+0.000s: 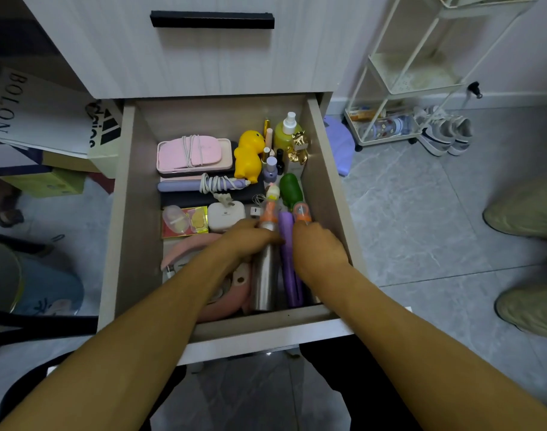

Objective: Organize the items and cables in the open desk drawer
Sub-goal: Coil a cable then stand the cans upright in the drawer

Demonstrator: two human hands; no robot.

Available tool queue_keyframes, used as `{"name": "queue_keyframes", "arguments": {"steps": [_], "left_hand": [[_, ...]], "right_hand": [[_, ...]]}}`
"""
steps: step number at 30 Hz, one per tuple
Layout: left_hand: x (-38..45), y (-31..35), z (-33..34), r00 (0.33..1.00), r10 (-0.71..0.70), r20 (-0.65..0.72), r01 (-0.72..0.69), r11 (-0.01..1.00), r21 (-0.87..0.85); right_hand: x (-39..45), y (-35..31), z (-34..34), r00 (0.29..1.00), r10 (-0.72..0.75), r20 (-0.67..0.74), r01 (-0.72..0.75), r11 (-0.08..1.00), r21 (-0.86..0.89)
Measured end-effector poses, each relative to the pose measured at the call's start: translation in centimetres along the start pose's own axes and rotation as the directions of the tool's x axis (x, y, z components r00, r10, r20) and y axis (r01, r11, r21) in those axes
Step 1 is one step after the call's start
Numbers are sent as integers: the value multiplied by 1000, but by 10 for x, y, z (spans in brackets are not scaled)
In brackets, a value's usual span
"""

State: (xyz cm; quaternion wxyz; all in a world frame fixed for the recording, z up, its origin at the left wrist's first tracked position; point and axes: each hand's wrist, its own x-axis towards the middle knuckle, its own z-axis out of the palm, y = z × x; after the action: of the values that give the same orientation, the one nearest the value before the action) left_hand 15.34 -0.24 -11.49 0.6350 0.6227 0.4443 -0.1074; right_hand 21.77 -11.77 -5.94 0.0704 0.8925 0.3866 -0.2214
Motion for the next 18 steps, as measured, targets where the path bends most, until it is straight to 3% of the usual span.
{"name": "queue_keyframes", "arguments": {"steps": [5, 8, 18], "left_hand": [[-11, -7, -19, 997, -33, -74, 26, 996, -87], [-18, -11, -26, 997, -50, -54, 40, 982, -186], [-18, -14, -37, 999, -36, -24, 30, 974, -227]], "right_hand": [[12, -5, -2, 998, 35, 42, -38, 997, 71], [14, -14, 5, 998, -6, 61, 5, 1000, 17], [42, -35, 17, 988, -21, 155, 26, 999, -28]]}}
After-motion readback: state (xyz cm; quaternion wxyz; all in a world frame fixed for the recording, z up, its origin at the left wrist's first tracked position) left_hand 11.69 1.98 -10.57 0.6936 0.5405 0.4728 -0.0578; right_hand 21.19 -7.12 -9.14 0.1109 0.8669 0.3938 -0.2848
